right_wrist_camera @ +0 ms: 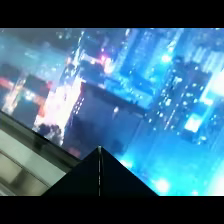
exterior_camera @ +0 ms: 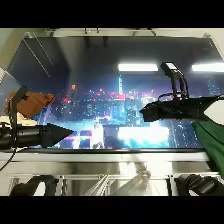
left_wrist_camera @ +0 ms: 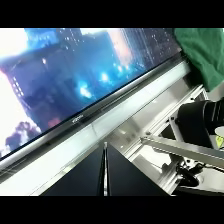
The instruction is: Fold the shirts.
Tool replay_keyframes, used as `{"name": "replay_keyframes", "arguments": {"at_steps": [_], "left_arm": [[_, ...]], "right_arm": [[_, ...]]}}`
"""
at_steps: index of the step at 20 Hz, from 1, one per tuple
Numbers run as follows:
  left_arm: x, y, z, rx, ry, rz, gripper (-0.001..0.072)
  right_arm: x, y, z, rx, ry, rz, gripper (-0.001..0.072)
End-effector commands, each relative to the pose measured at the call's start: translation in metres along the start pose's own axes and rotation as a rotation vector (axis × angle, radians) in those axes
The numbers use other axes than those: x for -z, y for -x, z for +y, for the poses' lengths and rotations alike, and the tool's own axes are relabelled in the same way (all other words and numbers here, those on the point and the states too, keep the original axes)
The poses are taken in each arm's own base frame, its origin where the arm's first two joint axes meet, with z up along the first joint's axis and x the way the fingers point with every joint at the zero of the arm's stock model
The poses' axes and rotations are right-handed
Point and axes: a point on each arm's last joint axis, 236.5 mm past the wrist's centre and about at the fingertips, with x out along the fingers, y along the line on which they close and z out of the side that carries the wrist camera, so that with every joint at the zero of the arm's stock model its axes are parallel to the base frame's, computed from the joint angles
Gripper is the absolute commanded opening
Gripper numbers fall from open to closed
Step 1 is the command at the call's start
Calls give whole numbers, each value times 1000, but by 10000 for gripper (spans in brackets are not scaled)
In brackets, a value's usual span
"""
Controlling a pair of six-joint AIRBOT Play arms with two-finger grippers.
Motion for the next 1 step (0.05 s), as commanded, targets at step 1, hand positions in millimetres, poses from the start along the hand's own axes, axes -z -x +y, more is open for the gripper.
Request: {"name": "replay_keyframes", "arguments": {"at_steps": [1], "left_arm": [[-1, 2, -1, -11, -13, -18, 15]], "right_arm": [[0, -1, 1, -1, 2, 0, 19]]}}
